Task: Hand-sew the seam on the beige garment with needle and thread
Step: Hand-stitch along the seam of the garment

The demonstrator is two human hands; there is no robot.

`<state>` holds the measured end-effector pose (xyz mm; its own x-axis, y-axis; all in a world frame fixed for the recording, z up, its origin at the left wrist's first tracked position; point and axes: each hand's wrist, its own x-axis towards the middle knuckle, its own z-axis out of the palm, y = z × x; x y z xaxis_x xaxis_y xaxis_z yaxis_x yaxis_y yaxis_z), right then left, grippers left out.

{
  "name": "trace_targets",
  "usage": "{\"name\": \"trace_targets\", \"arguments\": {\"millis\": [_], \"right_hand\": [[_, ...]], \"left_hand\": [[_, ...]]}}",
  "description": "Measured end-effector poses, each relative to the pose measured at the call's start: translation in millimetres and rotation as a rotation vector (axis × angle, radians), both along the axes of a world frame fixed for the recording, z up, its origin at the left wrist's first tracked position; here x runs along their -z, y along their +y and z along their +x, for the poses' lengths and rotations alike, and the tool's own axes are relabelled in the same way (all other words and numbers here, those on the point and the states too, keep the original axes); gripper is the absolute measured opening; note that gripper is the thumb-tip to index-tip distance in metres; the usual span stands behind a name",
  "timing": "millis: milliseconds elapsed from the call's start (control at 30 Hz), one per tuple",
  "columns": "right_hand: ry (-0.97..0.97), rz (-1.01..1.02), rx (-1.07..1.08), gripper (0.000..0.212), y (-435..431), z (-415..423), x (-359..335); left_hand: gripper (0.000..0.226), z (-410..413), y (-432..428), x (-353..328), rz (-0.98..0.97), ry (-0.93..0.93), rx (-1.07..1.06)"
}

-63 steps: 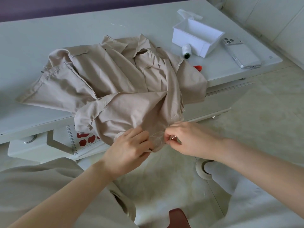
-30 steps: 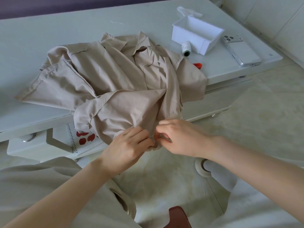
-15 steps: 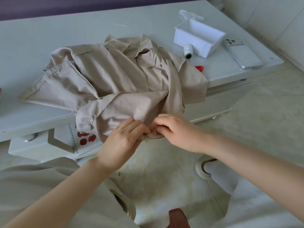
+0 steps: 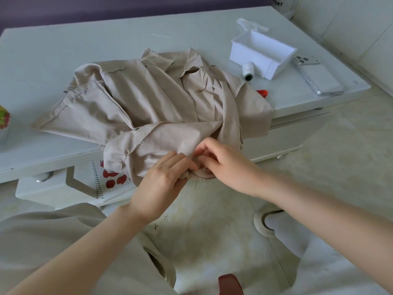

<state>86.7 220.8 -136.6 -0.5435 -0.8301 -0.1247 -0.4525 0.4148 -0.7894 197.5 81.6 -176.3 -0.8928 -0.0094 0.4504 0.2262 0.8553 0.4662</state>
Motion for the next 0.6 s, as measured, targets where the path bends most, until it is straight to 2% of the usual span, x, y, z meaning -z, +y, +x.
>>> {"name": "trace_targets", "arguments": {"millis": [100, 367, 500, 600], "right_hand": [[-0.053, -0.043, 0.046, 0.011, -1.3, -2.0, -1.8], [-0.005, 0.023, -0.010, 0.011, -0.9, -3.6, -5.0], [0.254, -0.150, 0.039, 0.014, 4.4, -7.0, -1.1], [0.539, -0.271, -0.085, 0.013, 14.1, -7.4, 0.4]], "left_hand": [[0.015, -1.1, 0.7, -0.9, 0.012, -0.001, 0.000], [0.017, -1.1, 1.0, -1.9, 0.071, 0.004, -0.014], [0.013, -3.0, 0.5, -3.7, 0.201, -0.018, -0.094], [0.021, -4.4, -0.7, -4.4, 0.251, -0.049, -0.146]]}}
